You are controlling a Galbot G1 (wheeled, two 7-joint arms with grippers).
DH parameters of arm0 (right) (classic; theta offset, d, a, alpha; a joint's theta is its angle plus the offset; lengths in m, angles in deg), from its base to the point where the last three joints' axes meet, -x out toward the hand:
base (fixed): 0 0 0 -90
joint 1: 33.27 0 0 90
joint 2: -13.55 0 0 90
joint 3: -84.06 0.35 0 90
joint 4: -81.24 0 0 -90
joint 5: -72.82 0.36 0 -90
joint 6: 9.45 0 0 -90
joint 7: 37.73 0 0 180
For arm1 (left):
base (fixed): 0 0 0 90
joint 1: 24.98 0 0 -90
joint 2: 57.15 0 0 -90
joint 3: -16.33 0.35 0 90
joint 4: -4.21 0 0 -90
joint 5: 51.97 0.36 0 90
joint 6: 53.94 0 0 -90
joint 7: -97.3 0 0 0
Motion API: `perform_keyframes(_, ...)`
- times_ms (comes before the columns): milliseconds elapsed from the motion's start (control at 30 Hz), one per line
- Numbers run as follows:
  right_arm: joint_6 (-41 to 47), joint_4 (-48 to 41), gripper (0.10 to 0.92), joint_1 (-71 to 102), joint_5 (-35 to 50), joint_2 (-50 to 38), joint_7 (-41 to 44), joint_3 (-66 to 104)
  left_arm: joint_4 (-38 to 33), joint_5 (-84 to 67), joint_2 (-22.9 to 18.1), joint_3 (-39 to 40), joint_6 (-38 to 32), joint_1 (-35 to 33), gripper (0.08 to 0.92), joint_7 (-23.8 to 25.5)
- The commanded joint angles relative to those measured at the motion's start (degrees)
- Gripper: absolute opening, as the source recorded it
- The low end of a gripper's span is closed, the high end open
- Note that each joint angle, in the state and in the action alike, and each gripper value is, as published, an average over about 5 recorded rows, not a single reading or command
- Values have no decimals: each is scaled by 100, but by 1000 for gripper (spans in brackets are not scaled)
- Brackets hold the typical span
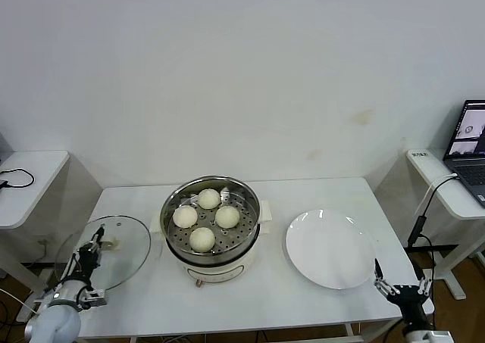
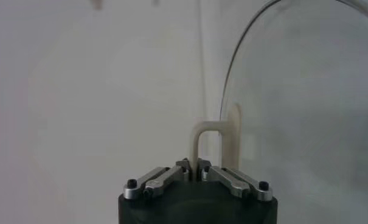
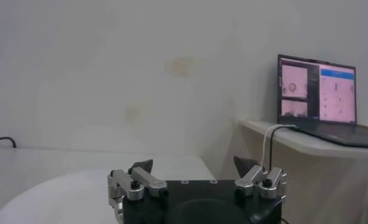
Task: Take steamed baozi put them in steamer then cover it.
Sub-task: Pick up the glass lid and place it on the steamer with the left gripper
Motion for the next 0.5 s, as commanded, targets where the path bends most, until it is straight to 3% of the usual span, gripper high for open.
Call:
perform_keyframes(33,-23,69,823,15,-67,-54,4,-191,-1944,-154,10,-1219,460,-1154,146,655)
perform_keyframes(267,-101,41,823,1,-178,-95,42,-336,-3009,-460,-14,-1670,879,-1584,146,1209)
perform_keyframes(500,-133,-23,823,-67,-299,-145,76,-424,-3885,-995,89,-1227,1312,-1552,146,1465)
